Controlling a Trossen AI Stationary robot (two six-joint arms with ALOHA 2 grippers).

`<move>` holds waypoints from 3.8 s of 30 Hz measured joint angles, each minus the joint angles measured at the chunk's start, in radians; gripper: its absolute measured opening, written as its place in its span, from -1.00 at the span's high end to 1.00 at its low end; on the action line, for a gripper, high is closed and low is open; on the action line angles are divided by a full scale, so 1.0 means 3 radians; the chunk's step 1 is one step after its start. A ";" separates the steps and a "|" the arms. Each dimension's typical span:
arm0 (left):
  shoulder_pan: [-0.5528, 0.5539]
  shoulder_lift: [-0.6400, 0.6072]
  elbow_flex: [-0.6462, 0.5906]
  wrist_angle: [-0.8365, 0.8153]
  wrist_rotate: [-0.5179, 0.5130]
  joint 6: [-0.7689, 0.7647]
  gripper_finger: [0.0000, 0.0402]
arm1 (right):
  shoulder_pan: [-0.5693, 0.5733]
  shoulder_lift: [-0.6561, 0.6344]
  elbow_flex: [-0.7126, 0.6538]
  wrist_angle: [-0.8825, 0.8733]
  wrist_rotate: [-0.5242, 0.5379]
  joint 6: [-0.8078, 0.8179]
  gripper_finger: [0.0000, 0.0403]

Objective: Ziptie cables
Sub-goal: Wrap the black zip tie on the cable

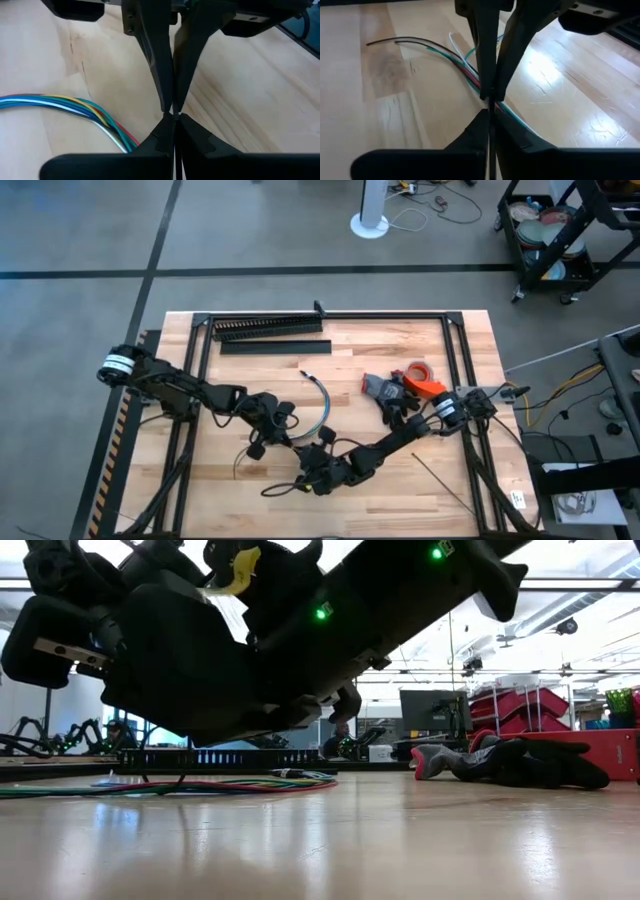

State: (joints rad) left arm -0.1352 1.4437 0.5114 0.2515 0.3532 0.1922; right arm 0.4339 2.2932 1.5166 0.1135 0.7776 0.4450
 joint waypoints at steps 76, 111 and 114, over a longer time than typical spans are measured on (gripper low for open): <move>0.0005 0.0000 -0.0031 0.0001 0.0080 -0.0123 1.00 | 0.0014 -0.0099 0.0004 -0.0031 0.0109 -0.0219 0.24; 0.0027 0.0001 -0.0034 -0.0042 0.0077 -0.0119 1.00 | 0.0017 0.0150 0.0225 -0.0044 0.0112 -0.0025 0.99; 0.0027 0.0000 -0.0034 -0.0036 0.0061 -0.0076 1.00 | 0.0037 0.0129 0.0229 -0.0175 0.0117 0.0118 1.00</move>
State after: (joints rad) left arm -0.1272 1.4437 0.5011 0.2408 0.3714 0.1693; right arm 0.4450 2.3318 1.5852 0.0610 0.8127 0.4803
